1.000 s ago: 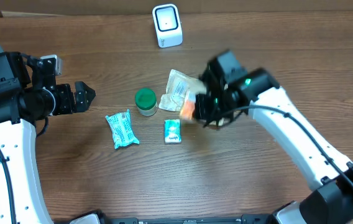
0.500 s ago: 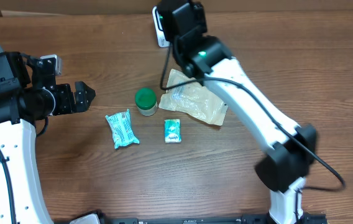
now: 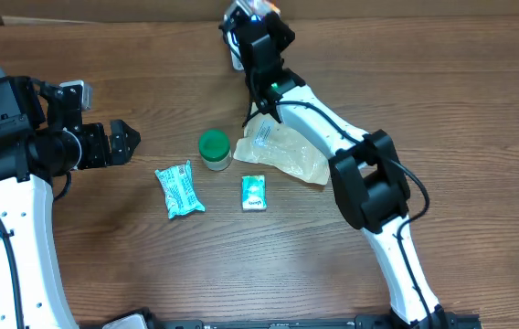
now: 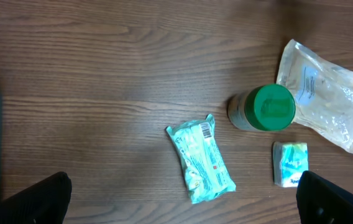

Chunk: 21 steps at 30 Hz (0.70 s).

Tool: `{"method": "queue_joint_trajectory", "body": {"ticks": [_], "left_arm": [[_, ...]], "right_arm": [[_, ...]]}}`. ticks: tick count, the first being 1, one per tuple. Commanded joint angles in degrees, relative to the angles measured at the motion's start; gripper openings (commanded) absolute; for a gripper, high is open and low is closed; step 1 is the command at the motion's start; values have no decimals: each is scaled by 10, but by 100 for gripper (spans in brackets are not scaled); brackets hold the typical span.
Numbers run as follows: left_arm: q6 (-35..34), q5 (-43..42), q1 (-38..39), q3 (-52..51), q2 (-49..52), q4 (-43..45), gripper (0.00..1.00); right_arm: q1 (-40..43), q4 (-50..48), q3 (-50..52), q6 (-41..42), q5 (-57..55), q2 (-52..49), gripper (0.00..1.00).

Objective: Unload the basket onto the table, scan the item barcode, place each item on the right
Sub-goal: 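Lift the orange pack and hold it in front of the white scanner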

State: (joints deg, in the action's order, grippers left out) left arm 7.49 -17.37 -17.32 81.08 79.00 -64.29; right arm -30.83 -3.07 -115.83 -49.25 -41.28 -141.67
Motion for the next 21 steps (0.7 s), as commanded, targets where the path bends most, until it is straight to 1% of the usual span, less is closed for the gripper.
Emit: {"method": "queue_joint_trajectory", "body": {"ticks": [1,5,14,21], "left_arm": [[9,-1,2,3,1,0,100],[8,-1,2,3,1,0,100],[9,-1,2,3,1,0,100],[9,-1,2,3,1,0,100]], "right_arm": [[-3,-14,-6,-96,29,-33,4],[-10,-21,-4,-108,56,-37,4],[-13,-33,-4,-124,49,-37,4],[-14,-33,-4,-123,17,-33,4]]}}
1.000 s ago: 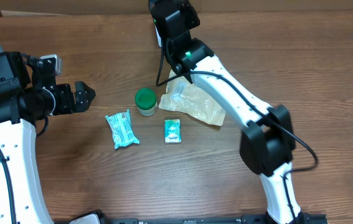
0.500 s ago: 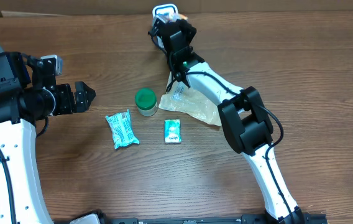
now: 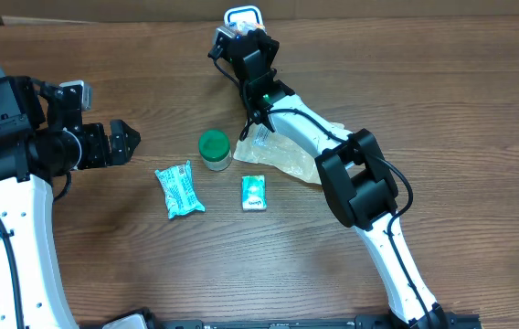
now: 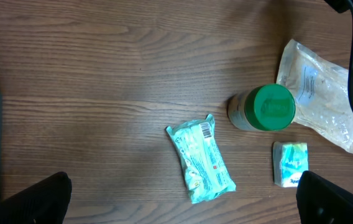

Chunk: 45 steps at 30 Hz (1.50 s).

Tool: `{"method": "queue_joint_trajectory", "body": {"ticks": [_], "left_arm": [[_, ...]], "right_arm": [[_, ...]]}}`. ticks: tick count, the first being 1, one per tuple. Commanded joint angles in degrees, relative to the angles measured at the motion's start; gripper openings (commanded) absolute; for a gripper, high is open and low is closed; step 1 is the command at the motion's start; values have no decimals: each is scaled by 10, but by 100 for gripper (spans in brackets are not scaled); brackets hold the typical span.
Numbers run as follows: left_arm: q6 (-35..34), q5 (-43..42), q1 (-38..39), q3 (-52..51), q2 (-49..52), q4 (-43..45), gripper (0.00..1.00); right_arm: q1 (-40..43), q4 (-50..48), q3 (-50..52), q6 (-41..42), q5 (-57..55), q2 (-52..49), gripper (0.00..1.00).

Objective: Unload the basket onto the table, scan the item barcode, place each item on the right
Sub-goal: 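Lift the orange pack and hold it in front of the white scanner, then carry the orange pack right and drop it on the table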

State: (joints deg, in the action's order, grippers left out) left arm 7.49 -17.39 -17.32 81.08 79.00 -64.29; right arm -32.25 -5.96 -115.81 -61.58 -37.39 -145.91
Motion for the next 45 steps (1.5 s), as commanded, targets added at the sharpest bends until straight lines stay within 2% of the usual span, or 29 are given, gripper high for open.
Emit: {"method": "queue_joint_trajectory", "body": {"ticks": [1,5,8,10,13,17,19,21,24,26,28,31,39,40,41,42,43,44,45], "left_arm": [[9,0,2,3,1,0,100],[8,0,2,3,1,0,100],[8,0,2,3,1,0,100],[9,0,2,3,1,0,100],[9,0,2,3,1,0,100],[9,0,2,3,1,0,100],[8,0,2,3,1,0,100],[8,0,2,3,1,0,100],[9,0,2,3,1,0,100],[8,0,2,3,1,0,100],[8,0,2,3,1,0,100],[8,0,2,3,1,0,100],[9,0,2,3,1,0,100],[8,0,2,3,1,0,100],[9,0,2,3,1,0,100],[8,0,2,3,1,0,100],[8,0,2,3,1,0,100],[8,0,2,3,1,0,100],[8,0,2,3,1,0,100]], "right_arm": [[1,-4,-4,0,-30,15,4],[1,9,-4,31,-42,53,4],[1,79,-4,81,-41,116,4],[1,145,-4,143,-39,162,4],[2,312,-4,304,21,257,4],[27,510,-4,516,185,363,4],[59,606,-4,643,280,408,4],[96,690,-4,744,321,435,4],[163,811,-4,851,337,445,4],[214,877,8,894,337,440,4],[245,893,35,908,337,438,4],[300,867,137,909,337,438,4],[387,681,412,922,397,438,4],[396,673,424,922,397,438,9],[407,670,430,920,397,438,19],[418,673,431,915,397,438,34],[425,678,430,911,398,439,39],[434,685,427,893,410,440,49],[438,694,422,877,423,441,52]]}}
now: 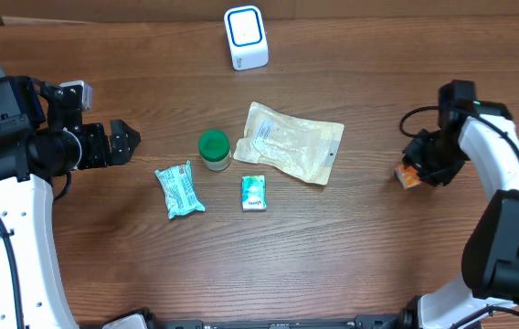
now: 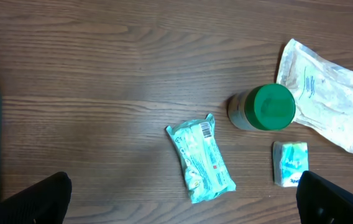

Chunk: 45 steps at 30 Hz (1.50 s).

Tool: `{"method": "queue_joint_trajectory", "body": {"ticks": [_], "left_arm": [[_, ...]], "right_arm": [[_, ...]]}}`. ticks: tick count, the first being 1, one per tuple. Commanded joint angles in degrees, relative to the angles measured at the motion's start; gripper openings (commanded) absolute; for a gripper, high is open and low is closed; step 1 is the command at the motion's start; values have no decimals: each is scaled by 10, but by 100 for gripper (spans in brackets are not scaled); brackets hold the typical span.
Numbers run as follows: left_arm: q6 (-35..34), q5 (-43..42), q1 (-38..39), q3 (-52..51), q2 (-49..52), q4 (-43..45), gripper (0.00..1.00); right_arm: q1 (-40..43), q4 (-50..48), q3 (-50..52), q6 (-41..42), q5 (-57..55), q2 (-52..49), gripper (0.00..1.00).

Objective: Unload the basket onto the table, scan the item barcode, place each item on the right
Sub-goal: 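Carry the orange pack right and drop it on the table, then move the right gripper to the teal Kleenex pack and grasp it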

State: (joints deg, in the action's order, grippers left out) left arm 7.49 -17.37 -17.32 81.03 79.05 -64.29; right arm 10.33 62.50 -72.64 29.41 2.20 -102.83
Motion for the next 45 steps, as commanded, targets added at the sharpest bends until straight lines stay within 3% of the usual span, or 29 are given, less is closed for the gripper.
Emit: {"method": "queue_joint_trajectory", "body": {"ticks": [1,7,17,25,34,39,45], "left_arm": [[9,0,2,4,1,0,100],[8,-1,2,4,1,0,100],[8,-1,2,4,1,0,100],[8,0,2,4,1,0,100],[8,-1,2,4,1,0,100],[9,-1,2,4,1,0,100],[9,-1,2,4,1,0,100]], "right_arm": [[14,23,-22,-54,45,12,53],[-57,72,-94,-149,153,82,55],[-300,-50,-32,-116,139,61,51],[-403,-188,-2,-3,94,-38,7],[-460,-260,-2,10,56,-94,4],[-484,-292,-2,-70,132,-100,4],[-495,-294,-2,-230,339,-100,4]]}}
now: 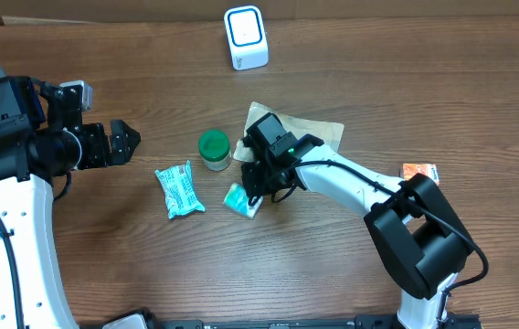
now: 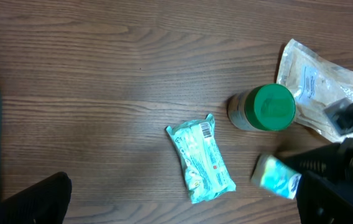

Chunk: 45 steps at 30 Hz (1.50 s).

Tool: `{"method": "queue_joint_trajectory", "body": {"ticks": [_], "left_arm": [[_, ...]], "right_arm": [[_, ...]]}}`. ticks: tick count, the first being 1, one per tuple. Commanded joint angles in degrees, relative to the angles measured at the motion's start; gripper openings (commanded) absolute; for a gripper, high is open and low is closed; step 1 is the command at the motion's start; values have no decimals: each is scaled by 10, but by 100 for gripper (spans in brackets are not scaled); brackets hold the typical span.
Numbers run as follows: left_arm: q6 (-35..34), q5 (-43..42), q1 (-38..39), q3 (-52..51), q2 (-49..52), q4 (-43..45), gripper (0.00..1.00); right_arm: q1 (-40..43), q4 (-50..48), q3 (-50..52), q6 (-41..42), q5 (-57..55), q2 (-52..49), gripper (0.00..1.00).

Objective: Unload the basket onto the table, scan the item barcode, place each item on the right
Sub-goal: 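Move the right gripper to the teal Kleenex pack and grasp it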

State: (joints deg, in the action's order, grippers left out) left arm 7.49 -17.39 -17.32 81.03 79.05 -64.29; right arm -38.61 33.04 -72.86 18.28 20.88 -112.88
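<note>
The white scanner with a blue ring [image 1: 245, 37] stands at the far edge. A small green-and-white box [image 1: 238, 199] lies tilted and blurred near the middle, also seen as the box [image 2: 278, 177] in the left wrist view. My right gripper [image 1: 258, 181] is down on the box's right end and touches it; its fingers are hidden under the wrist. A teal packet [image 1: 179, 188] with its barcode up, the packet [image 2: 200, 162], lies left of the box. My left gripper [image 1: 122, 142] hangs open over bare table at the left, the left gripper [image 2: 179, 208] holding nothing.
A green-lidded jar [image 1: 213, 147] stands between the packet and a clear pouch [image 1: 319, 131], which the right arm partly covers. An orange item [image 1: 419, 172] lies on the table at the right. A grey bin edge shows at the far left.
The right arm has moved from the far right, where its gripper was at the orange item, to the small box. The orange item now lies alone. The box has shifted left and turned.
The right gripper was up at the scanner at the first two moments. Then it was at the far right with the orange item. Now that item rests there and the gripper is on the small box. The left arm has stayed still throughout.
</note>
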Motion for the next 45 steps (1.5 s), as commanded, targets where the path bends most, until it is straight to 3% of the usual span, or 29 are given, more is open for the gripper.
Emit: {"method": "queue_joint_trajectory", "body": {"ticks": [1,4,6,8,11,13,19,22,29,35,45], "left_arm": [[8,0,2,4,1,0,100],[9,0,2,4,1,0,100],[9,0,2,4,1,0,100],[8,0,2,4,1,0,100],[8,0,2,4,1,0,100],[8,0,2,4,1,0,100],[9,0,2,4,1,0,100],[8,0,2,4,1,0,100],[9,0,2,4,1,0,100],[9,0,2,4,1,0,100],[9,0,2,4,1,0,100]], "right_arm": [[-6,3,-1,-132,174,0,4],[-6,42,-17,-178,215,4,4],[-5,92,-45,-188,210,15,11],[-3,132,-72,-178,191,29,17],[-2,198,-117,-122,132,53,15],[-9,221,-127,-75,114,63,4],[-70,215,-73,186,-45,61,4],[-105,185,-43,251,-70,61,4],[-158,164,3,408,-249,61,4],[-158,104,34,418,-254,61,4],[-159,92,42,417,-251,61,4]]}}
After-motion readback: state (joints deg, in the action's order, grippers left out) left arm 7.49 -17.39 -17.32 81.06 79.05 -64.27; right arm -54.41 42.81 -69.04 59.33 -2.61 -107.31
